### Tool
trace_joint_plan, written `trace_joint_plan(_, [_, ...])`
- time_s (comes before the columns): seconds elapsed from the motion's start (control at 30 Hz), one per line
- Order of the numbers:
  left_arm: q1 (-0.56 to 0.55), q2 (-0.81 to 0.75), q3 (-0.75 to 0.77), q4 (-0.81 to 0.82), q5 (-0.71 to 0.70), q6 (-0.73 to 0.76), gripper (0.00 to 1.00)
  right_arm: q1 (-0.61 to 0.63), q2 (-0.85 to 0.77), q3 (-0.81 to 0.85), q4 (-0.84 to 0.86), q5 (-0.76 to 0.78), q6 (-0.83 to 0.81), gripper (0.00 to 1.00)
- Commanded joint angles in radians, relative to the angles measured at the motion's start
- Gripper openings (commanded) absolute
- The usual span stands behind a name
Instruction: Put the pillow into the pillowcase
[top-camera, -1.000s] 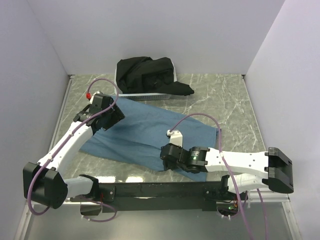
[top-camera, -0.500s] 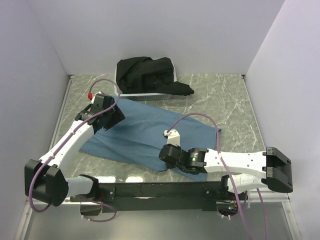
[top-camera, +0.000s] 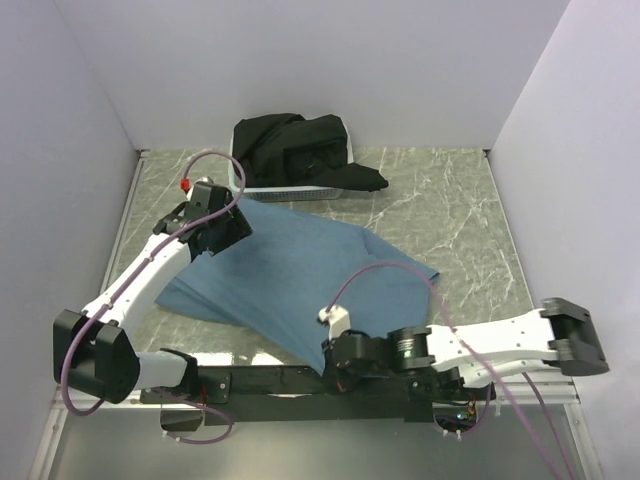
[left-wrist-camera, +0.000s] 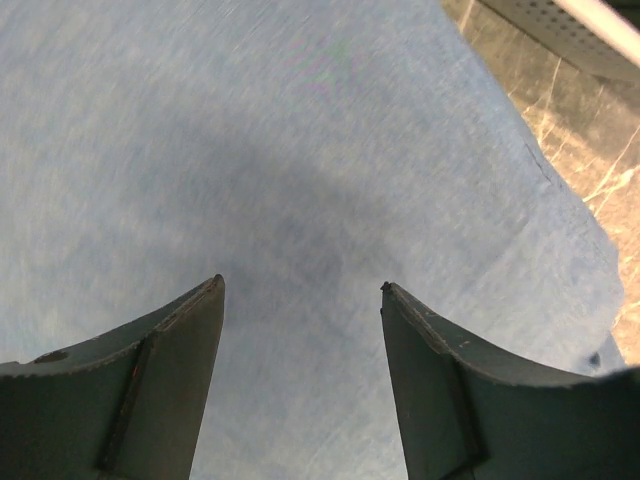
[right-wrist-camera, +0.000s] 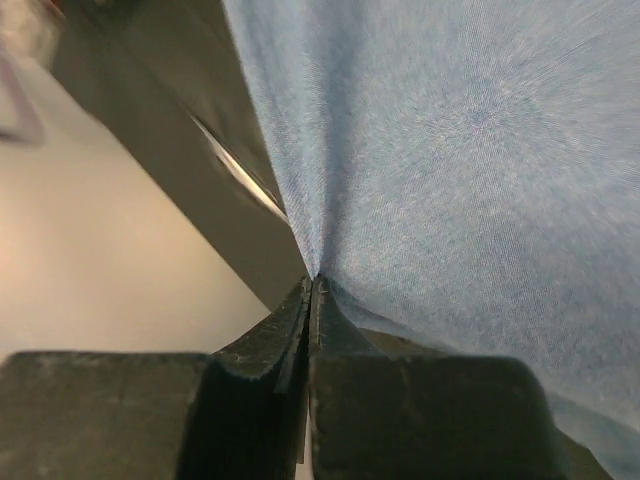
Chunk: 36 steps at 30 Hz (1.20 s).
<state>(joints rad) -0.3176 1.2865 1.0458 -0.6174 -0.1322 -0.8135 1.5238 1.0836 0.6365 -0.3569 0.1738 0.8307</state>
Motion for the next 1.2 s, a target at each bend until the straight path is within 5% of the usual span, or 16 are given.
trace_joint_plan(0.0, [-0.034, 0.01, 0.025, 0.025, 0.008, 0.034, 0.7, 0.039, 0.125, -0.069, 0.105, -0.08, 0.088, 0.0])
trace_joint_plan(0.03, [-0.043, 0.011, 0.014, 0.03, 0.014, 0.033, 0.7, 0.039, 0.131, -0.063, 0.105, -0.077, 0.091, 0.0])
trace_joint_plan(0.13, [-0.084, 0.028, -0.007, 0.053, 0.01, 0.027, 0.71, 0.039, 0.099, 0.018, -0.017, 0.05, 0.114, 0.25])
trace_joint_plan(0.17, [-0.092, 0.036, -0.013, 0.059, 0.006, 0.019, 0.71, 0.033, 0.069, 0.043, -0.06, 0.091, 0.128, 0.41])
trace_joint_plan(0.27, [-0.1, 0.048, -0.047, 0.087, 0.005, -0.006, 0.7, -0.022, 0.006, 0.112, -0.188, 0.222, 0.185, 0.55])
trace_joint_plan(0.43, [-0.103, 0.042, -0.124, 0.136, -0.003, -0.032, 0.69, -0.261, -0.079, 0.019, -0.058, 0.17, 0.151, 0.57])
trace_joint_plan(0.57, [-0.11, 0.066, -0.161, 0.176, 0.003, -0.049, 0.69, -0.485, 0.042, -0.017, 0.091, 0.027, 0.058, 0.57])
trace_joint_plan(0.9, [-0.16, 0.057, -0.257, 0.212, -0.046, -0.105, 0.68, -0.846, 0.484, 0.271, 0.179, -0.134, -0.128, 0.55])
trace_joint_plan(1.17, [-0.158, 0.177, -0.135, 0.242, 0.006, -0.072, 0.73, -1.013, 0.679, 0.514, 0.073, -0.138, -0.223, 0.57])
